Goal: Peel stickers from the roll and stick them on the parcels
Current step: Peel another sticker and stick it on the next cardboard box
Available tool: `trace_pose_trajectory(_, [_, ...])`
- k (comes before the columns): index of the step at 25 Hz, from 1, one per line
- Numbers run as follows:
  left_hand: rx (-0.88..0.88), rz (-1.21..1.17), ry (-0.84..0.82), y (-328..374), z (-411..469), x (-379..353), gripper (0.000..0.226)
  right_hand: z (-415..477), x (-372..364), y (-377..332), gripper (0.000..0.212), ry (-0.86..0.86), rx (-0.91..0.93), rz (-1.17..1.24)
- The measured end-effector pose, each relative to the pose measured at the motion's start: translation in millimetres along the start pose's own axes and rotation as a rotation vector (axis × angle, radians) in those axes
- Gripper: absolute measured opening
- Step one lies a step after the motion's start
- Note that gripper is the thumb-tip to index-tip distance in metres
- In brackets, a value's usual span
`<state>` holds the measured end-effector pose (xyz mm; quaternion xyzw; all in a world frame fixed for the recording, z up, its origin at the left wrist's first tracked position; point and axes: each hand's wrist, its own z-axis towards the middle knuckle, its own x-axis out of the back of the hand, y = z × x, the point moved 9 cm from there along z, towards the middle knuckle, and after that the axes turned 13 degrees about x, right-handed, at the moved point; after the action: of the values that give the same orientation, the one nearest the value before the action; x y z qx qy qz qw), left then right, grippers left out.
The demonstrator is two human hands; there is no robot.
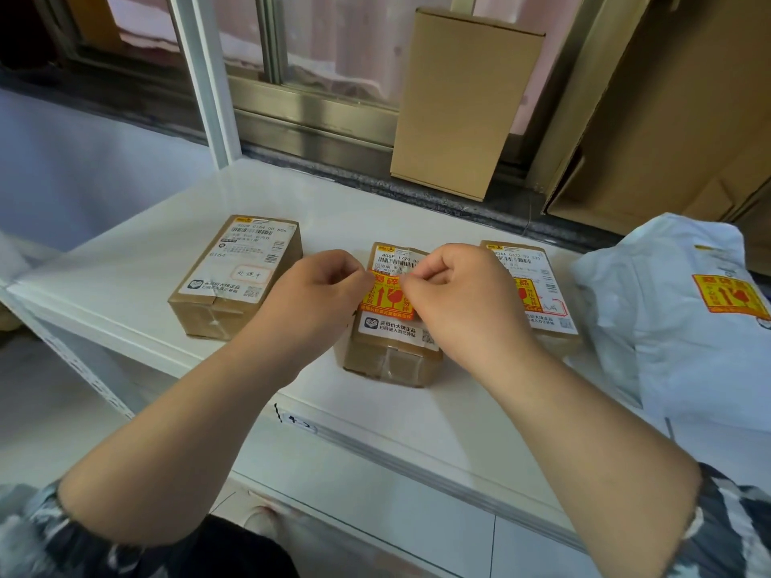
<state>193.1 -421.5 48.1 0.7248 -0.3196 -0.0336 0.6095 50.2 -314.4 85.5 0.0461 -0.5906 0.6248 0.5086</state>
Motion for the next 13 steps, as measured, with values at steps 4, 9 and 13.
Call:
trace_pose_trajectory(4, [-0.044,0.123,0.033,6,-1,2,0.026,0,-2,-1,0.010,0.026,0.031,-0.011])
trace_pose_trajectory(9, [-0.152,0.323,0.128,16,-7,3,0.025,-2,-3,-3,0.007,0.066,0.073,-0.037])
trace_pose_trajectory(13, [-0.214,0.345,0.166,16,-9,6,0.024,-2,-3,-5,0.007,0.083,0.094,-0.050])
